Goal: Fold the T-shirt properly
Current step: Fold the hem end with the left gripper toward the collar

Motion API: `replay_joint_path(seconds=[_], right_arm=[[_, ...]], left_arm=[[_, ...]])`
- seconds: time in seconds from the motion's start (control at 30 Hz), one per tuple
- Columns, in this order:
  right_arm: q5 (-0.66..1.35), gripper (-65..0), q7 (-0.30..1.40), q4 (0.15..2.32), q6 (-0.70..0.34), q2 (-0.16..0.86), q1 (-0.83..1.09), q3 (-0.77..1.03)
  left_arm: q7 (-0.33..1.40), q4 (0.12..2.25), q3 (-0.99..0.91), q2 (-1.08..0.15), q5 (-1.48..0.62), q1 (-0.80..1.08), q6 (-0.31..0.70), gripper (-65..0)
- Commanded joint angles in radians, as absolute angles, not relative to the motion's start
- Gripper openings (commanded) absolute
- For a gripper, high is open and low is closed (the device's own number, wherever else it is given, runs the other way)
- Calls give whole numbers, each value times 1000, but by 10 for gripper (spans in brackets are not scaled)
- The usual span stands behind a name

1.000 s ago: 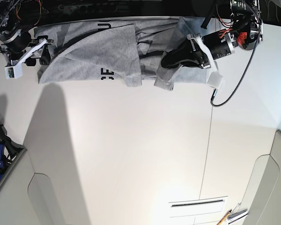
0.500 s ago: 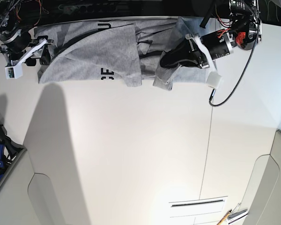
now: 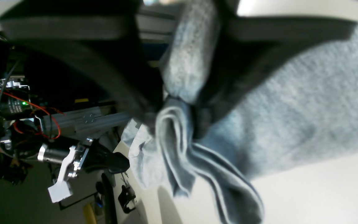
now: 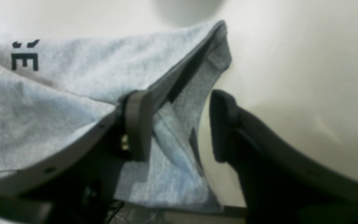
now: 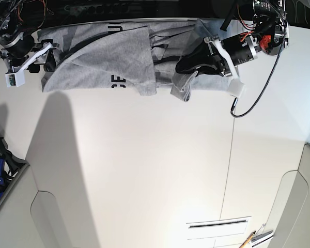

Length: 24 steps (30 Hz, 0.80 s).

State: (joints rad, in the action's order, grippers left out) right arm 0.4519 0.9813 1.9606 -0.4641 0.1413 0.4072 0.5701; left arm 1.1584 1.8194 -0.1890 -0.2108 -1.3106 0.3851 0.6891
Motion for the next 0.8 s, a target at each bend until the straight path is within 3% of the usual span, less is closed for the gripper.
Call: replay_joint_path(seconds=[0.0,0.07,0.37,0.57,0.6,0.7,0.73,0.77], right_arm=[[464,-355,965,1975,-467,152,408,576],[464,-355,965,1975,-467,152,408,576],[464,-355,965,1975,-467,152,408,576],[462,-355,965,1975,-467,152,408,576],[459,-355,965,1975,-467,152,408,576],[460,-355,965,1975,-467,152,408,576],[460,-355,965,1975,-467,152,408,576],[460,-355,965,1975,-467,152,408,576]], left_arm=[[1140,1838,-187,-216,-1342,383,698,-397],[1140,1838,-178,-216,-1343,383,698,-359],[1126,1839,-68,-216,-1342,377,698,-357],[1163,1882,-144,-216,-1317,336,698,-364],[1170,1898,-180,-217,-1284,332,698,-394],[1171,1917,-298,-223,-1196,331,698,-602],[1171,1917,-327,-231,-1171,335,698,-650],[1171,1916,-349,-242,-1143,340,698,-650]])
